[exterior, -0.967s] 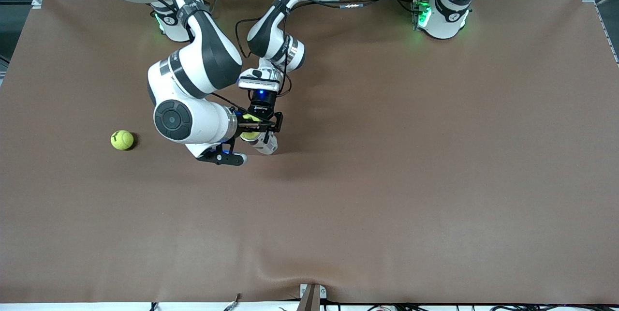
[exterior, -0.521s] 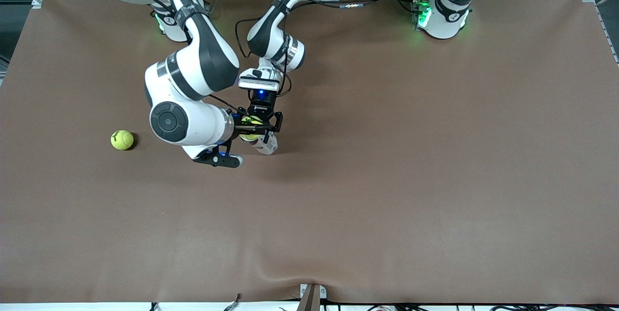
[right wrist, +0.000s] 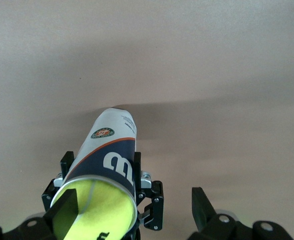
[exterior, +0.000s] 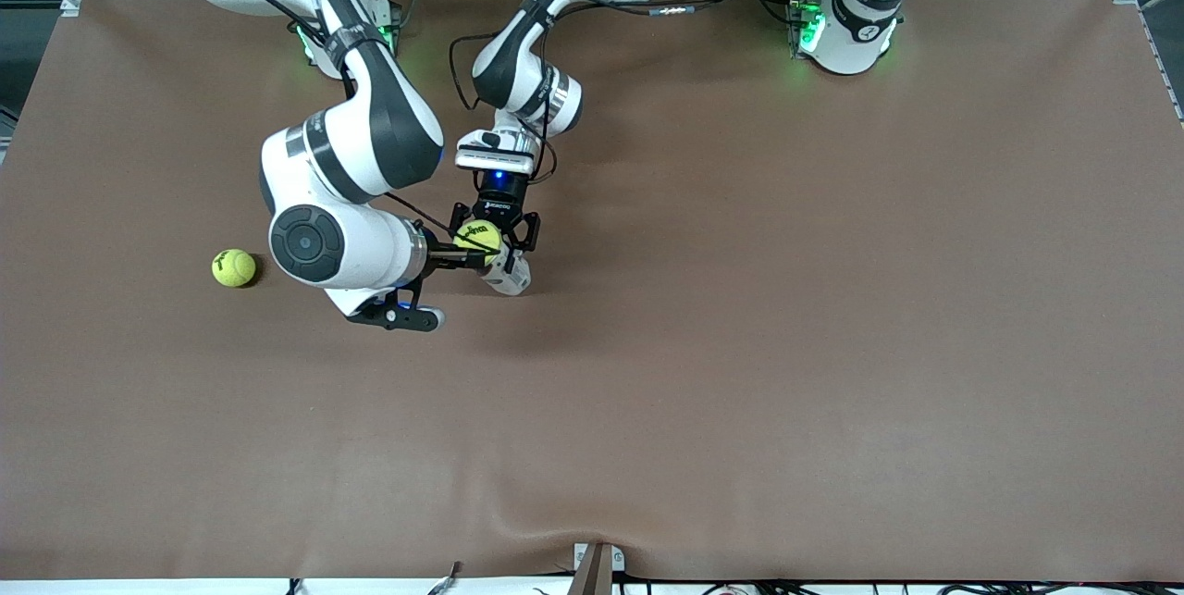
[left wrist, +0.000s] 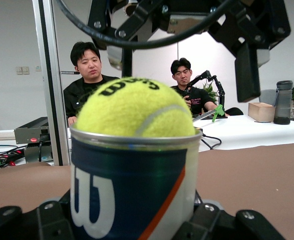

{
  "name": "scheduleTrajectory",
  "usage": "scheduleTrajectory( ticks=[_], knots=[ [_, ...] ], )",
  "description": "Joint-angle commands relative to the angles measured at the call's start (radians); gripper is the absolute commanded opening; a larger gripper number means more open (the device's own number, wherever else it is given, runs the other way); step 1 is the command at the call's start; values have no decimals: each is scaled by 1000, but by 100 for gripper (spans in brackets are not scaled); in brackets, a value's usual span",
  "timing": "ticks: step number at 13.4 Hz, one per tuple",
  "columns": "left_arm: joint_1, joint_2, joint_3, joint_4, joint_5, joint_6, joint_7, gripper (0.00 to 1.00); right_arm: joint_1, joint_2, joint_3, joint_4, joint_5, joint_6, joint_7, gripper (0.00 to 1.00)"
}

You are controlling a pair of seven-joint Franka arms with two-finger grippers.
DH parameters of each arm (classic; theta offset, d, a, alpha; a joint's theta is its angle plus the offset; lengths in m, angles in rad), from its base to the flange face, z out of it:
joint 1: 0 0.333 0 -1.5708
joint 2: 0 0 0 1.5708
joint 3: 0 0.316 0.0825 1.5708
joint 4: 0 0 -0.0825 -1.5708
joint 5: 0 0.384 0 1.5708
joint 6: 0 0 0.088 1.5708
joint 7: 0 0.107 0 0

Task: Insert tennis ball vertically with right arm
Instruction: 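Lower the ball into the can and open the right gripper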

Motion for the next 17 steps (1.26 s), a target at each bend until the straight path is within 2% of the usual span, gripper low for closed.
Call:
scheduleTrajectory(
  ticks=[1, 10, 11, 15, 17],
  knots=[
    [4, 4, -7, 6, 30, -4, -63, 81, 0, -10, 9, -31, -16, 9, -9, 100],
    [4, -1, -19, 6, 30, -5, -73, 81, -16, -19, 7, -35, -16, -3, -41, 100],
    [4, -1, -19, 6, 30, -5, -73, 81, -48, -21, 3, -32, -18, -12, -114, 100],
    [4, -2, -19, 6, 28, -5, -74, 81, -294, -12, 0, -29, -41, -25, -446, 100],
    [3, -4, -19, 6, 30, -5, -74, 82, -358, -6, 1, -29, -137, 0, -544, 100]
  ],
)
